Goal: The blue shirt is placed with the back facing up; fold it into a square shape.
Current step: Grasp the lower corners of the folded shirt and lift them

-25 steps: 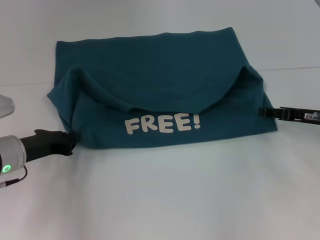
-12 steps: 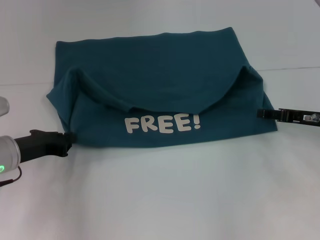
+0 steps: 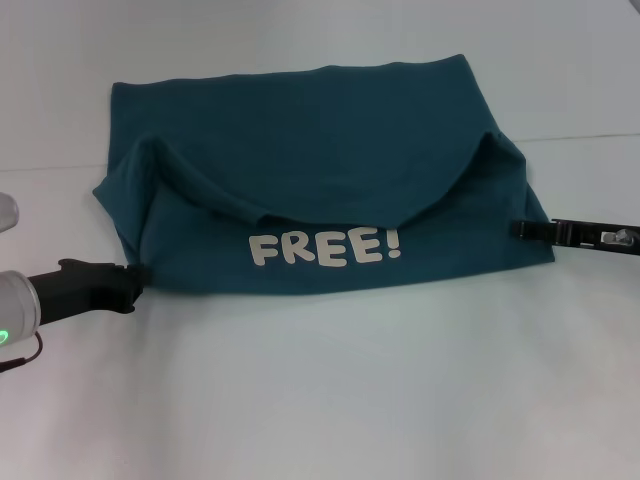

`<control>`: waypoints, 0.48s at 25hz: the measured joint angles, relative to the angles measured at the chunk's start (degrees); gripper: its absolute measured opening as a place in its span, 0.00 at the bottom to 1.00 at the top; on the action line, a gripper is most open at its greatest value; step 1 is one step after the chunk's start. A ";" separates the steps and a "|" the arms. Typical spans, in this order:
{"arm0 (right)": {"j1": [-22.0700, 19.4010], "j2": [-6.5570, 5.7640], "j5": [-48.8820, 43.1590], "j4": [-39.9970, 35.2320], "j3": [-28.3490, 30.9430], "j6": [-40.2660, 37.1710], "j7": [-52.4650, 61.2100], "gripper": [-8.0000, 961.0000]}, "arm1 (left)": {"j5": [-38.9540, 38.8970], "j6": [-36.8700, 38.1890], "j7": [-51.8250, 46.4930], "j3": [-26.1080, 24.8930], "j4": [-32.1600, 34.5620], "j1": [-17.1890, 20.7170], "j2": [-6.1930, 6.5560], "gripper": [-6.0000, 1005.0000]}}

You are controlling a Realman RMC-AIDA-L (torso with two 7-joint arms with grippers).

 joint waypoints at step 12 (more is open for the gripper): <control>0.29 0.50 0.00 1.20 -0.48 2.77 -0.42 0.70 | 0.02 -0.18 0.01 0.00 -0.11 -0.32 -0.02 0.04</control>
